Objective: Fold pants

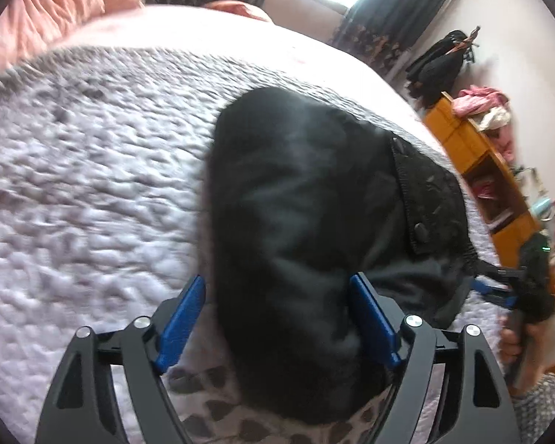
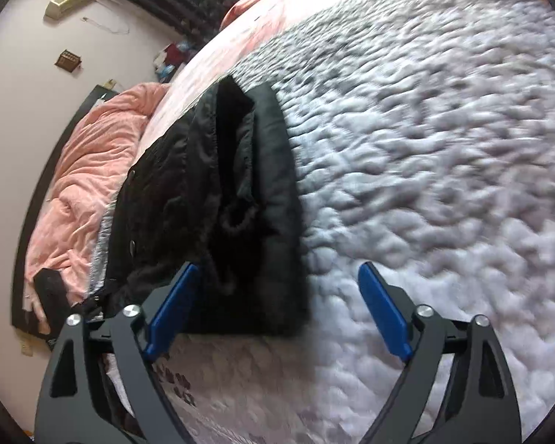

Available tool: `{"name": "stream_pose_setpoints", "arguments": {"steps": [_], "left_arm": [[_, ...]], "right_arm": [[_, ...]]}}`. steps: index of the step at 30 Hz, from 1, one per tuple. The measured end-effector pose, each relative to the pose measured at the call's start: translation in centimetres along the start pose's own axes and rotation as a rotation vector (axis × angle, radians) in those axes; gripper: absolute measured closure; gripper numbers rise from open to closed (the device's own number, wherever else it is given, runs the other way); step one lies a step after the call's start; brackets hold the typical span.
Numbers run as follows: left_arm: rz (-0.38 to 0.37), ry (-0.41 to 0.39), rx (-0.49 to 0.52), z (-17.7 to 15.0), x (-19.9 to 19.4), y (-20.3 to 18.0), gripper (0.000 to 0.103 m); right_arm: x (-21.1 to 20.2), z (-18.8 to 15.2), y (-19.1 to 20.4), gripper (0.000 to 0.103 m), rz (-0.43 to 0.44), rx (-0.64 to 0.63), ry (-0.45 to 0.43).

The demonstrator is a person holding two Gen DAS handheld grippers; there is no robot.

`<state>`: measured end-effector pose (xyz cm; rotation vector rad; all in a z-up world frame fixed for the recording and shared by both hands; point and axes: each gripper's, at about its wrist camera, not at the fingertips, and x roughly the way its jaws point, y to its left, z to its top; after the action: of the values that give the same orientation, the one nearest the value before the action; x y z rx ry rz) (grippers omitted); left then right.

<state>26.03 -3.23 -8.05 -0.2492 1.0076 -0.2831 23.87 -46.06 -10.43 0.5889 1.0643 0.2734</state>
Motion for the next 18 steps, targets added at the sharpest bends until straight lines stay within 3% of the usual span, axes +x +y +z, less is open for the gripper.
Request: {"name": "stream_pose_setpoints", "arguments": {"steps": [1,4,5,8,12,18], "left_arm": [[0.043,-0.008,0.008,-0.3,-0.7,-0.1,0.019],[0.155,-0.05,0.022,-1.6,-2.8,-0.4,0.016],[0.203,-0.065,0.032,-2.2,-3.8,-1.0,0.016],[0.296,-0.09,0.043,-3.5,-5.6,-2.2,0.014],[0.329,-0.083,0.057,-4.9,-6.5,-4.3,0.013],[0.355,-0.079,0.083,-6.4,-7.7,-5.6,0.013]], "right_arm": [[-0.7,-0.5,0.2,0.013,-0.029,-0.011,-0.01],[-2.4,-2.4,2.4,0.011,-0.212,-0.094,-0.029],[-2.9,-3.6,4.0,0.011,-0.31,-0.144,-0.037],[-3.5,-6.4,7.1,0.008,-0.464,-0.219,-0.062],[-3.5,-9.5,9.7,0.007,-0.474,-0.243,-0.053],[-3.7,-11.1,12.7,0.007,-0.469,-0.25,-0.071]]}}
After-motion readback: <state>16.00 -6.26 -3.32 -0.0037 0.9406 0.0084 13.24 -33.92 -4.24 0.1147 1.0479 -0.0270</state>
